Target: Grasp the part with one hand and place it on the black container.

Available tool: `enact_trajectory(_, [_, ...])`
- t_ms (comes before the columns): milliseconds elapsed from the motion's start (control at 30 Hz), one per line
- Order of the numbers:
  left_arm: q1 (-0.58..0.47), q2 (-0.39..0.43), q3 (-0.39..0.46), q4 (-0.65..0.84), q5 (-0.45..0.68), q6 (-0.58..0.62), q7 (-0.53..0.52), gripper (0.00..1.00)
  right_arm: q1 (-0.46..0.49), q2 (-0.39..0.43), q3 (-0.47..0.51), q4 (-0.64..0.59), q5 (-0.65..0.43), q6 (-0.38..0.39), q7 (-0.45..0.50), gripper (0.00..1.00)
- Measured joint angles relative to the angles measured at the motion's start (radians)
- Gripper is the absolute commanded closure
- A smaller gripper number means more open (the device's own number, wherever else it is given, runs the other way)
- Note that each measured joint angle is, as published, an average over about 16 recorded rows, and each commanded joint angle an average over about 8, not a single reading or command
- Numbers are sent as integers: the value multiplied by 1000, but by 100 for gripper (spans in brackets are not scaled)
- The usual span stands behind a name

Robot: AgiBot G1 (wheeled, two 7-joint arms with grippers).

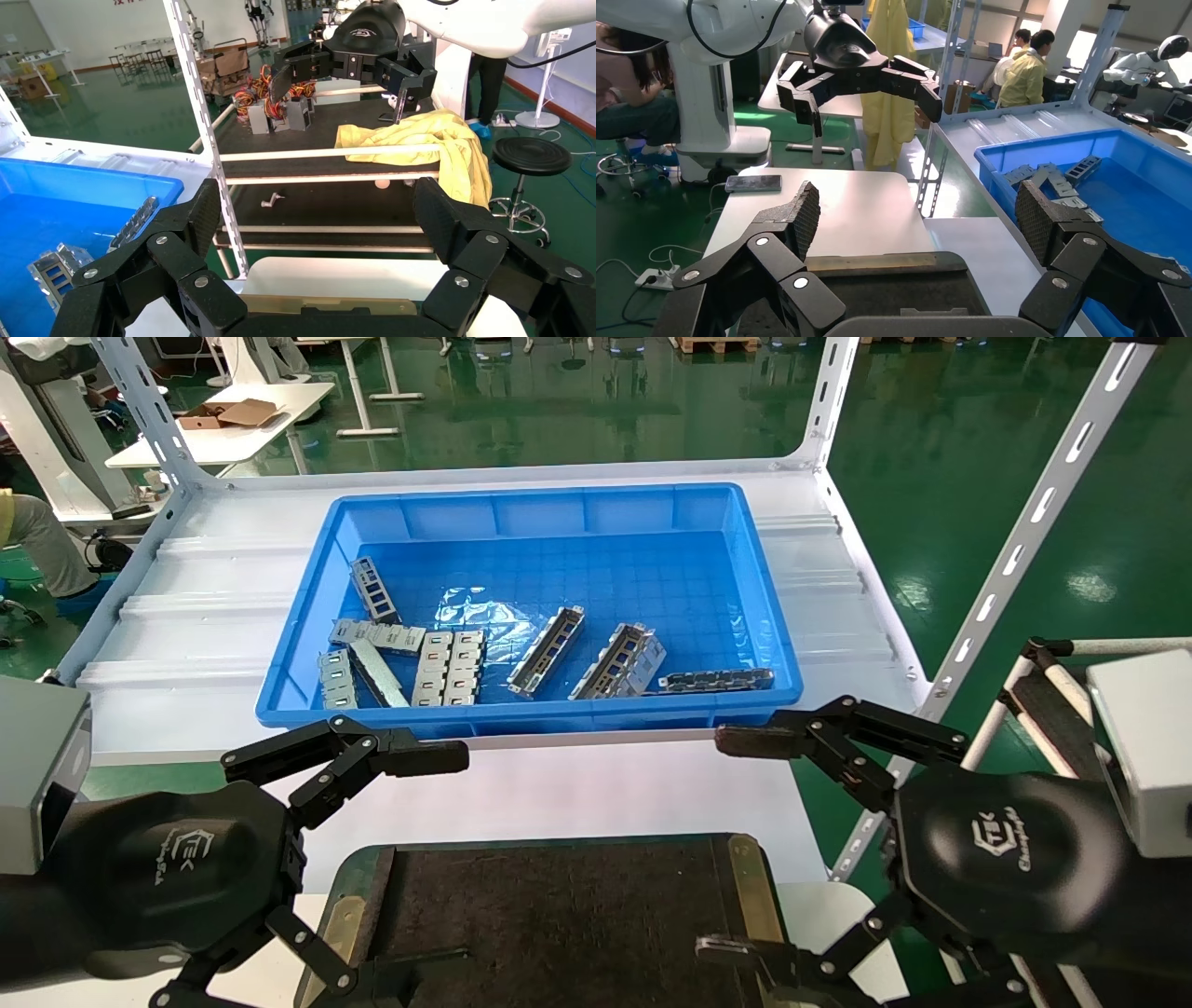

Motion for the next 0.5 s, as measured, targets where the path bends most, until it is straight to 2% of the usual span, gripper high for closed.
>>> enact_trajectory(500, [0,0,0,0,0,0,0,0,0,0,0,0,0,0,0,0])
